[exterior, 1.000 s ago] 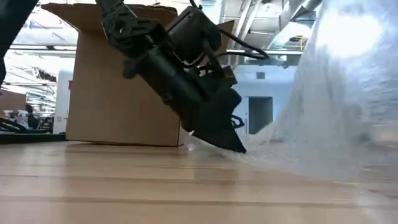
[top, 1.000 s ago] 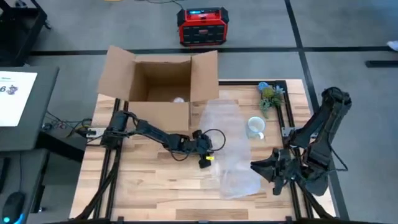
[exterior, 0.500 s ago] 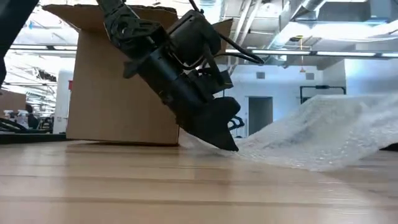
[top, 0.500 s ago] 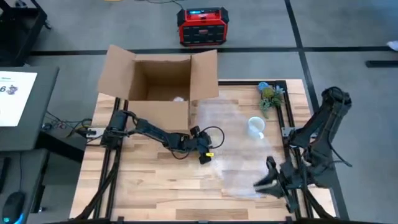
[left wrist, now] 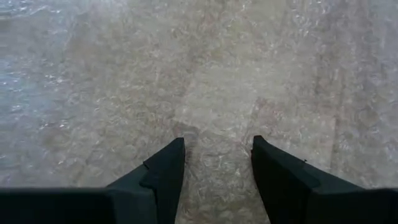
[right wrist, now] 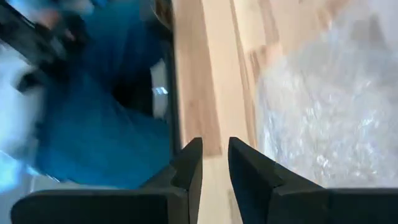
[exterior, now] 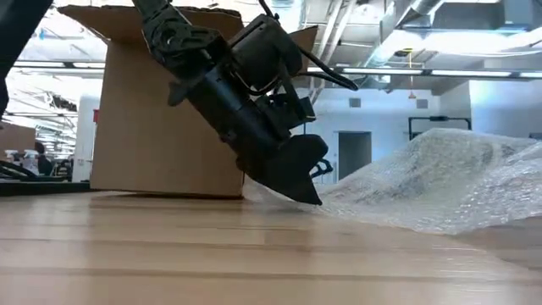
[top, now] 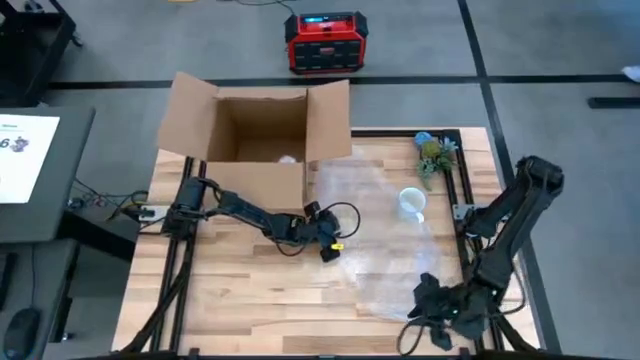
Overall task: Wrap mug
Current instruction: Wrap the green mug with bubble wrap
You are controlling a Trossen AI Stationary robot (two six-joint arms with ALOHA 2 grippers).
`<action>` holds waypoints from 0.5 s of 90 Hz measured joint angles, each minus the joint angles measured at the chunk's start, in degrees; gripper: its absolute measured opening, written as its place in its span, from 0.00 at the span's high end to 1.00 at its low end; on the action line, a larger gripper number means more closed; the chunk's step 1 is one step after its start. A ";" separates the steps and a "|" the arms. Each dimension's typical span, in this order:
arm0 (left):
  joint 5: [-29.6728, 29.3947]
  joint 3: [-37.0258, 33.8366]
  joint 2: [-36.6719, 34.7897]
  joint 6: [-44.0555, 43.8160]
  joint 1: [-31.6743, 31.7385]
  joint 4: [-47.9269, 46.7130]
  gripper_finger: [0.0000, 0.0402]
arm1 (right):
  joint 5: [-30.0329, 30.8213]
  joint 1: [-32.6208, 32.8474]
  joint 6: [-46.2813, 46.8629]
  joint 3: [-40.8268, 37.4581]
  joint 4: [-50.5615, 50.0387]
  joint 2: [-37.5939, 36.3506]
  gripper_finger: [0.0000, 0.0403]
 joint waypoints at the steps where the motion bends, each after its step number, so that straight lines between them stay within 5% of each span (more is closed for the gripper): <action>1: -0.06 0.00 0.00 0.00 -0.01 0.01 0.60 | -0.49 -0.13 -0.36 0.00 0.01 0.48 0.83; 26: 0.19 -0.02 0.02 -0.02 -0.03 -0.01 0.60 | -7.68 -1.92 -10.17 0.00 0.31 12.33 0.75; 45: 0.37 -0.02 0.02 -0.02 -0.03 0.06 0.60 | -8.34 -3.66 -8.63 0.02 -0.47 16.80 0.64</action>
